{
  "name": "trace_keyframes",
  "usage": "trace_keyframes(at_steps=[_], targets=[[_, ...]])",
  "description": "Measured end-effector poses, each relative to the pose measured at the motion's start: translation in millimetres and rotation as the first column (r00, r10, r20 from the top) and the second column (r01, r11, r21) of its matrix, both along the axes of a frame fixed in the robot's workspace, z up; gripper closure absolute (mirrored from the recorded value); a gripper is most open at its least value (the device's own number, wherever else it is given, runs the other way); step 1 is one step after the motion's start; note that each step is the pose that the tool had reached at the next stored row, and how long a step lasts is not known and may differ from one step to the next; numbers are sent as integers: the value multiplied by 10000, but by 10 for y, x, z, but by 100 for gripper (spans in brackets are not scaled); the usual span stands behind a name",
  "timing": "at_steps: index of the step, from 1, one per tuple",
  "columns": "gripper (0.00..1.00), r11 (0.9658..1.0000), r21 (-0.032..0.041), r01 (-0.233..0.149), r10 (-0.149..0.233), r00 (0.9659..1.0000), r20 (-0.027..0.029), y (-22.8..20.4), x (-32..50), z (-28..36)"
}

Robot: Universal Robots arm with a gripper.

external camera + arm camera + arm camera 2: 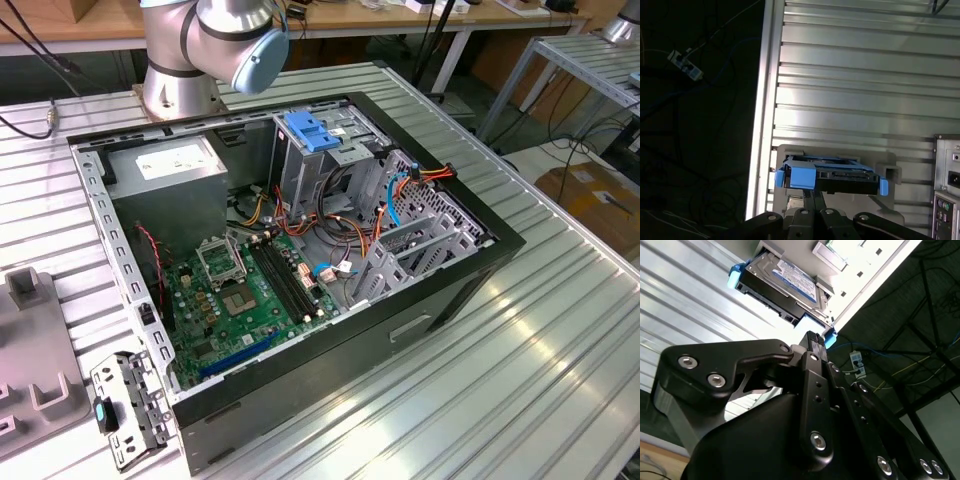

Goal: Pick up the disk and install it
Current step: 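Pick up the disk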

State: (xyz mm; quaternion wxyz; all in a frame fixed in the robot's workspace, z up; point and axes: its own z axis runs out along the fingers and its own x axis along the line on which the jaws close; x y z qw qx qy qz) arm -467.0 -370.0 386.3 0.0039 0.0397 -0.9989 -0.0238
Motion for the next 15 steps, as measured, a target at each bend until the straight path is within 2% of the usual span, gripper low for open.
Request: trace_keyframes(at_steps=[15], targets=[[89,10000,1,-75,75,10000,0,0,0,0]])
